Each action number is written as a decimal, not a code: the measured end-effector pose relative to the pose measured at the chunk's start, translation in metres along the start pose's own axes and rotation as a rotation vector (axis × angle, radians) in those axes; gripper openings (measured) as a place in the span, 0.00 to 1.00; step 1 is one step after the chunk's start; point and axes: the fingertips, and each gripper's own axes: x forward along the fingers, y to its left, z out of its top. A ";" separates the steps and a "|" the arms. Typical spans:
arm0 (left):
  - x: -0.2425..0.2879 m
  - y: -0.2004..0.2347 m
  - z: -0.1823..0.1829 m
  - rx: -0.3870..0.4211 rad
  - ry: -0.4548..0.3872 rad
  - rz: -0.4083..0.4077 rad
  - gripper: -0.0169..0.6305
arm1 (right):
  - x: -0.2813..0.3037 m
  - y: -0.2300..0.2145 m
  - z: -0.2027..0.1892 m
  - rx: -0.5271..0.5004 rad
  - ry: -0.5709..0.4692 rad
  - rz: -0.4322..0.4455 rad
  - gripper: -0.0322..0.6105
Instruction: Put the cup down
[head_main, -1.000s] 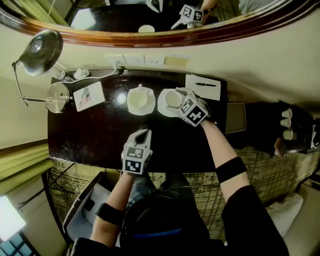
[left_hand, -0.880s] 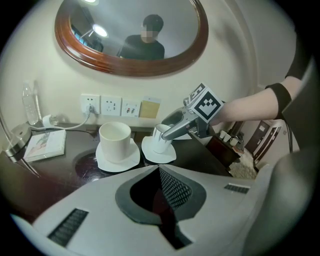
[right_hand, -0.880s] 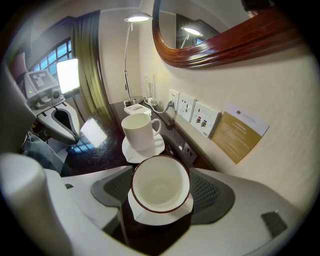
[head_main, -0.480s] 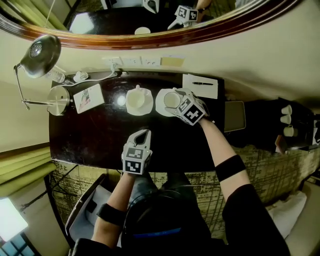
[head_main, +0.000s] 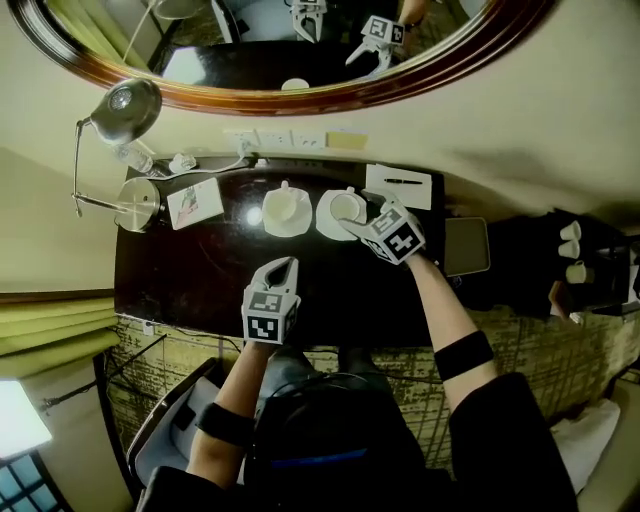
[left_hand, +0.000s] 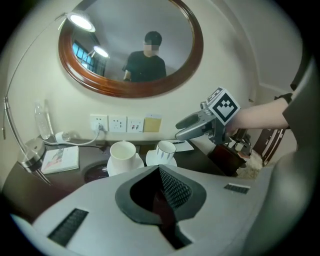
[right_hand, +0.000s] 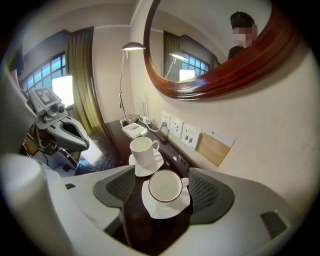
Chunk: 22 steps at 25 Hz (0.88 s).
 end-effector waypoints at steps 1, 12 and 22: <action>-0.004 0.000 0.004 0.000 -0.008 0.008 0.03 | -0.008 0.002 0.003 0.010 -0.016 -0.006 0.57; -0.035 -0.001 0.029 0.056 -0.075 0.061 0.03 | -0.074 0.016 -0.005 0.116 -0.114 -0.118 0.26; -0.035 0.003 0.037 0.087 -0.096 0.060 0.03 | -0.118 0.017 -0.036 0.288 -0.171 -0.259 0.05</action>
